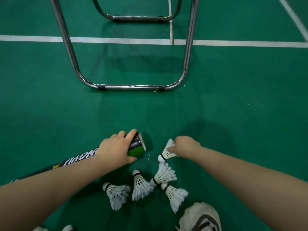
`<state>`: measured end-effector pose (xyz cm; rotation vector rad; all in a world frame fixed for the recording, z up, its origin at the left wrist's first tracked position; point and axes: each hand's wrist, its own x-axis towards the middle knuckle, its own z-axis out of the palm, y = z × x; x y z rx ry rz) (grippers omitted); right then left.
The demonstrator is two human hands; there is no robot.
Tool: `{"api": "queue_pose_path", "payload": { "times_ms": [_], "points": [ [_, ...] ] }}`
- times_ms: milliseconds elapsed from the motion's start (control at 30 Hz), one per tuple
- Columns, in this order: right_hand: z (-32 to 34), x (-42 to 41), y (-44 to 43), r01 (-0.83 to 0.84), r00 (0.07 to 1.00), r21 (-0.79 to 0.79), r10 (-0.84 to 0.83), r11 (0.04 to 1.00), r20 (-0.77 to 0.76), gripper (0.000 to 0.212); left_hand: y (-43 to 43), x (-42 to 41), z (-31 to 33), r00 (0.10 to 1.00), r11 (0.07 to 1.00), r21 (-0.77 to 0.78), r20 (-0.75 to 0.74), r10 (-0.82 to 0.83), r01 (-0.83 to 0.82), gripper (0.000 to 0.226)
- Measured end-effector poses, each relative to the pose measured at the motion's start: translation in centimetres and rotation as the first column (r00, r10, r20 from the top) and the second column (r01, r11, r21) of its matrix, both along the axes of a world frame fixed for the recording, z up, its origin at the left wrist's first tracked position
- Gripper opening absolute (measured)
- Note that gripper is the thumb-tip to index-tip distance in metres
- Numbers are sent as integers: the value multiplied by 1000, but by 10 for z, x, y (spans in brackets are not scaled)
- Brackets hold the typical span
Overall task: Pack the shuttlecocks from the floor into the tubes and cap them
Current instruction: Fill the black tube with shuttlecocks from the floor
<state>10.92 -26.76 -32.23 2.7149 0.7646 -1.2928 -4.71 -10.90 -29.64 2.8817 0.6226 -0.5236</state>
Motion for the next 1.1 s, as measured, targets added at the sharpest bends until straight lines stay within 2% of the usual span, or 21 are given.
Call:
{"api": "queue_pose_path", "payload": {
  "times_ms": [100, 200, 300, 367, 533, 600, 667, 733, 800, 933, 1000, 1100],
  "points": [
    [1, 3, 5, 76, 996, 79, -73, 994, -45, 21, -8, 1, -4, 1000, 1000, -14, 1, 2, -2, 93],
    [17, 16, 10, 178, 984, 263, -168, 948, -60, 19, -10, 3, -5, 999, 999, -29, 19, 26, -26, 91],
    [33, 20, 17, 367, 930, 480, -320, 797, -181, 20, -8, 4, -4, 998, 998, -37, 29, 52, -51, 91],
    [42, 14, 20, 462, 886, 532, -354, 709, -298, 19, -7, 6, -2, 997, 997, -48, 43, 57, -54, 90],
    [44, -9, 33, 392, 895, 530, -179, 752, -408, 15, -12, 14, 7, 995, 998, -49, 84, 50, -46, 89],
    [46, -14, 38, 394, 864, 504, -122, 769, -489, 23, -15, 17, 10, 994, 998, -52, 102, 48, -43, 88],
    [51, -14, 39, 395, 811, 458, -68, 796, -582, 25, -16, 19, 13, 993, 998, -53, 112, 41, -35, 88],
    [59, -12, 37, 362, 738, 400, 3, 842, -675, 2, -17, 19, 17, 991, 998, -61, 126, 35, -27, 88],
    [60, -8, 32, 319, 645, 350, 69, 881, -761, 29, -20, 20, 23, 989, 998, -57, 147, 14, -5, 89],
    [59, -10, 27, 331, 480, 316, 130, 889, -868, 27, -32, 23, 34, 967, 992, 10, 222, -125, 126, 90],
    [57, -15, 25, 352, 467, 311, 122, 883, -876, 28, -38, 22, 34, 963, 985, 37, 209, -171, 167, 89],
    [48, -24, 23, 440, 502, 313, 58, 842, -863, 23, -35, 17, 27, 973, 985, 15, 157, -169, 169, 90]
  ]
}}
